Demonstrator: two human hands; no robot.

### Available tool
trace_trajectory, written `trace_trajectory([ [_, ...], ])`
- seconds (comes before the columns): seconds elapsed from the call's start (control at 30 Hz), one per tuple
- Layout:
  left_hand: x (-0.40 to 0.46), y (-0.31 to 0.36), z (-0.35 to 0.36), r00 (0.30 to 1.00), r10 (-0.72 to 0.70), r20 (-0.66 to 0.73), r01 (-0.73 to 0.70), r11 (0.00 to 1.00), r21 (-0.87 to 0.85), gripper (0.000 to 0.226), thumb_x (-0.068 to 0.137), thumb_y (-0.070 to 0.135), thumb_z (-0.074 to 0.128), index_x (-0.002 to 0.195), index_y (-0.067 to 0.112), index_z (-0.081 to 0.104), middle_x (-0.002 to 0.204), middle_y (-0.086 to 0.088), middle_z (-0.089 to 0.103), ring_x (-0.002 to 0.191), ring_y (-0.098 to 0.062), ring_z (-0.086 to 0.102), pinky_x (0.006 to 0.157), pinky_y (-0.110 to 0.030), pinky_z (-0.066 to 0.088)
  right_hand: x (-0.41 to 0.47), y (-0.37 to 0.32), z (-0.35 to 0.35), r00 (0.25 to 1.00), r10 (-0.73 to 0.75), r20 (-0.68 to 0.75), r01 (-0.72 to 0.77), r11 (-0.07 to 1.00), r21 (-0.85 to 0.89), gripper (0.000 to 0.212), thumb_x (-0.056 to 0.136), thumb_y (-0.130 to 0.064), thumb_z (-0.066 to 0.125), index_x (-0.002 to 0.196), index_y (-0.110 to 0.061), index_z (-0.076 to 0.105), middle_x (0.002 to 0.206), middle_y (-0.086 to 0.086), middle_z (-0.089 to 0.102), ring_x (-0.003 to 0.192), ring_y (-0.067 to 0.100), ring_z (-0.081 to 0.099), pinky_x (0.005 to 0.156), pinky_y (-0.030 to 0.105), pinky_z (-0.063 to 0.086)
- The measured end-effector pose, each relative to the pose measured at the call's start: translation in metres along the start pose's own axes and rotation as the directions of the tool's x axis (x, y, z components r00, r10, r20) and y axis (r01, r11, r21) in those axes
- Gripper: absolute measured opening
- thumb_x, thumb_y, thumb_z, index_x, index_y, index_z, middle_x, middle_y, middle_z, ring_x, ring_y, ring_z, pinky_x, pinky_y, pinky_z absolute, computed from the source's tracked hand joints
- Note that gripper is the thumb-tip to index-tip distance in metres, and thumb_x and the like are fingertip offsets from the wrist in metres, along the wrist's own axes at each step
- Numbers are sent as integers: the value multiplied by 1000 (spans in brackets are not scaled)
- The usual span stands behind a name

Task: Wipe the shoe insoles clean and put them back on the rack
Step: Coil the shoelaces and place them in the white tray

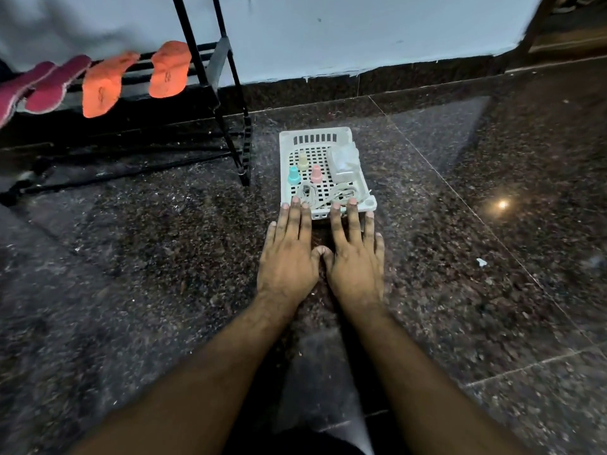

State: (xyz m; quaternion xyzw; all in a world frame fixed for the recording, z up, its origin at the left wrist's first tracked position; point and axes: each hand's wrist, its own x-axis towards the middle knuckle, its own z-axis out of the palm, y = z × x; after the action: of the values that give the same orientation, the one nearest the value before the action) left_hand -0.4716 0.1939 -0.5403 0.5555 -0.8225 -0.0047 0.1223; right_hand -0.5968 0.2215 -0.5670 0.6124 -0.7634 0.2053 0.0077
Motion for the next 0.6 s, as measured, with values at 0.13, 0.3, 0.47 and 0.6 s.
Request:
trace_trajectory([
  [0.13, 46, -25, 6, 1000, 23, 4, -23, 999, 22, 75, 103, 43, 36, 160, 13, -3, 168, -6, -10, 155, -20, -9, 126, -44, 9, 42, -2, 19, 998, -63, -11, 63, 998, 27, 74, 99, -55, 38, 157, -37, -3, 165, -5, -17, 153, 26, -8, 122, 52, 11],
  [0.3, 95, -50, 22, 999, 0, -46, 1, 1000, 19, 67, 105, 39, 29, 160, 15, -1, 168, -4, -12, 155, -20, -8, 125, -46, 13, 101, -9, 42, 993, -116, -31, 117, 993, 33, 69, 101, -56, 30, 157, -38, -5, 164, -6, -20, 153, 22, -11, 123, 52, 9],
  [0.47, 133, -75, 43, 992, 33, -121, -23, 997, 79, 68, 106, 47, 25, 161, 20, -4, 167, 1, -16, 154, -21, -12, 125, -48, 10, 148, -15, 59, 989, -142, -32, 143, 990, 15, 73, 98, -58, 31, 156, -37, -7, 164, -4, -21, 153, 23, -12, 123, 51, 6],
  [0.6, 149, -86, 54, 987, -5, -159, 0, 1000, -31, 69, 106, 48, 24, 160, 22, -9, 166, 4, -22, 152, -22, -21, 125, -49, 4, 165, -21, 67, 986, -162, -48, 162, 987, -1, 71, 99, -56, 32, 157, -37, -6, 165, -4, -19, 153, 23, -10, 123, 49, 5],
])
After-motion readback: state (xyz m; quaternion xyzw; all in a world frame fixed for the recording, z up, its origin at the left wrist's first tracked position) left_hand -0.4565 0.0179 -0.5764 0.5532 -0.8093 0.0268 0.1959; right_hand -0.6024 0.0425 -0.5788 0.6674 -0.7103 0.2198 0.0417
